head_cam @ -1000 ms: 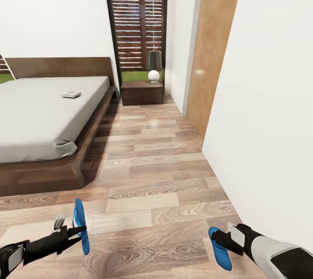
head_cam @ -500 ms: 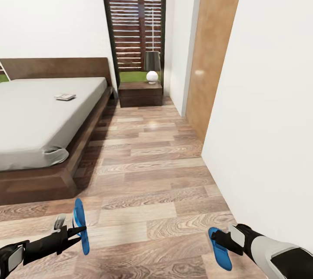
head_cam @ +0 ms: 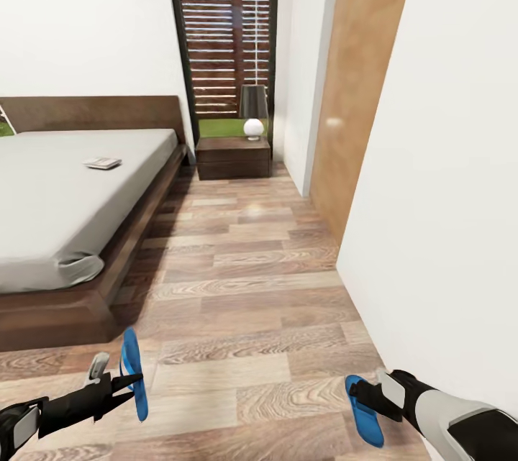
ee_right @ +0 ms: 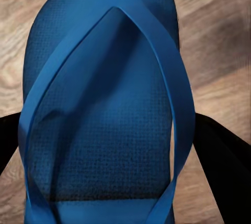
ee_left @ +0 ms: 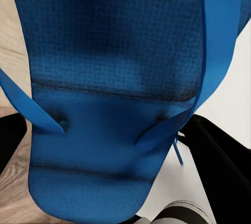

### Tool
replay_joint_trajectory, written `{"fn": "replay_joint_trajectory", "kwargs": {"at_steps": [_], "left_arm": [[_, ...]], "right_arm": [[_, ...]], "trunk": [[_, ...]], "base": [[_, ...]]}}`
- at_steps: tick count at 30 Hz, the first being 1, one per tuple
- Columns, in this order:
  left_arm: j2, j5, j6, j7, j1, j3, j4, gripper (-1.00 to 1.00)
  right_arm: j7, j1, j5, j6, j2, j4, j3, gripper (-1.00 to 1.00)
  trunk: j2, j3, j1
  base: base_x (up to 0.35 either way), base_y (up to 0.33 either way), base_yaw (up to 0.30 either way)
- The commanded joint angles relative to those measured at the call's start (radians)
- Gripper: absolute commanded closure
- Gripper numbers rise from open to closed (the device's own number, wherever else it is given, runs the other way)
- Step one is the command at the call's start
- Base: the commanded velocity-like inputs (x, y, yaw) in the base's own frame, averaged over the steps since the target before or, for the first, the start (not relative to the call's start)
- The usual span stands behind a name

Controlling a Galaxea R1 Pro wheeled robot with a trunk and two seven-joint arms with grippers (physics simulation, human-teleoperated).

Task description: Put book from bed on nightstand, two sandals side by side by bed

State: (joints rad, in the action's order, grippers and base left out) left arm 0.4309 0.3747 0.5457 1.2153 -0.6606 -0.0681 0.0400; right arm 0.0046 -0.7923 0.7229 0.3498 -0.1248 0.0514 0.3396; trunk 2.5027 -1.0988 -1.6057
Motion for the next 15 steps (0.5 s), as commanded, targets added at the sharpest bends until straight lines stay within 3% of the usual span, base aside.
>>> {"fn": "replay_joint_trajectory", "kwargs": {"at_steps": [1,15], "left_arm": [[0.000,-0.005,0.010,0.003,-0.001,-0.007,0.000,1.00],[0.000,-0.005,0.010,0.004,-0.001,-0.007,0.000,1.00]], "right_arm": [[0.000,-0.001,0.011,0.003,0.000,0.001,0.009,1.00],[0.000,-0.001,0.010,0.003,-0.001,0.001,0.009,1.00]], "trunk": [[0.000,-0.001,0.000],[0.000,-0.001,0.000]], "base": [[0.217,-0.075,0.101],[0.217,-0.020,0.089]]}}
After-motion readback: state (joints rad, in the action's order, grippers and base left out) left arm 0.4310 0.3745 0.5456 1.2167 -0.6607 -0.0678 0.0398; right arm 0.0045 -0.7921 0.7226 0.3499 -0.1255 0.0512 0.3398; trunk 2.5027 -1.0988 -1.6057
